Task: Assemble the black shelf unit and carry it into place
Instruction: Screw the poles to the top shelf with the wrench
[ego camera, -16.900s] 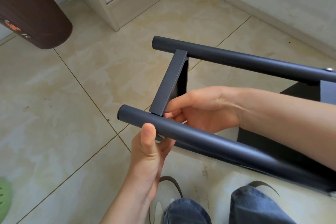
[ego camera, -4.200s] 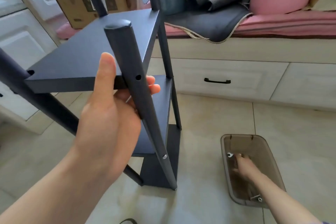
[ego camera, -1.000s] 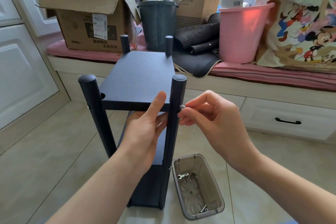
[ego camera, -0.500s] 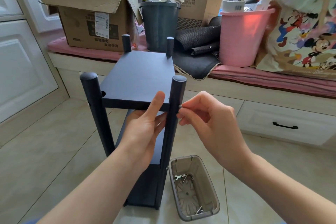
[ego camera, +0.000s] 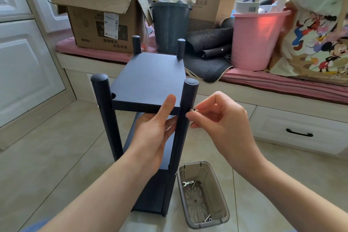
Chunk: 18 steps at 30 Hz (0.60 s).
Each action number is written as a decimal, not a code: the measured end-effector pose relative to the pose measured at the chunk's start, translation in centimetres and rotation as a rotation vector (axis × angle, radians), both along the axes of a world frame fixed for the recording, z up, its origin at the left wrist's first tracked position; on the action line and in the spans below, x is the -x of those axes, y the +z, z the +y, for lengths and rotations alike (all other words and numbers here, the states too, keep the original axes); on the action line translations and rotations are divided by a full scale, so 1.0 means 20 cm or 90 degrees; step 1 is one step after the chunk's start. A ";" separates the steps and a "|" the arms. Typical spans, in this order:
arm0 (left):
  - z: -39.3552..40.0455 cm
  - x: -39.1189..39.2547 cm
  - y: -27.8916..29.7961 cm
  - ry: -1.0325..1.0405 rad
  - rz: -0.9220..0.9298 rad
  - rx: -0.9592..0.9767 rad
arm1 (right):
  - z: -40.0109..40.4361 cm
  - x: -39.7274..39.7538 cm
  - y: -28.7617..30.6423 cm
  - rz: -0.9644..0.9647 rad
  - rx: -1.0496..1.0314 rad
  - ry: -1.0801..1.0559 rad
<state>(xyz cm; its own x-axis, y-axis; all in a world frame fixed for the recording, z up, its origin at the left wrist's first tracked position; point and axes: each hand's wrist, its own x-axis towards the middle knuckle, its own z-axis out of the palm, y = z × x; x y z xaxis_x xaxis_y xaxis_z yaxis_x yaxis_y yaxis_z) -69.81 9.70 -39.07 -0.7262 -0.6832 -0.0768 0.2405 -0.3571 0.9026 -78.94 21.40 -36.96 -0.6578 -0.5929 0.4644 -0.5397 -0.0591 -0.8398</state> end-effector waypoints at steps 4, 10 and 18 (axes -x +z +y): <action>0.01 0.00 0.01 0.004 0.009 0.007 | 0.01 0.00 0.00 0.047 -0.015 -0.034; 0.01 0.00 0.01 0.017 -0.002 -0.001 | 0.00 -0.01 -0.01 0.105 -0.039 -0.067; 0.02 0.00 0.01 0.019 -0.018 0.021 | -0.01 -0.02 0.00 0.098 -0.042 -0.076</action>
<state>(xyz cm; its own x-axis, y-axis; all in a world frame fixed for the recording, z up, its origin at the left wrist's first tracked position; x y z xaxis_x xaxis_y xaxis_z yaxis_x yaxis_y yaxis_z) -69.82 10.00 -38.78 -0.7029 -0.7074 -0.0741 0.2248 -0.3197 0.9205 -78.64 21.22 -36.92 -0.6490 -0.5477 0.5280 -0.6624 0.0655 -0.7463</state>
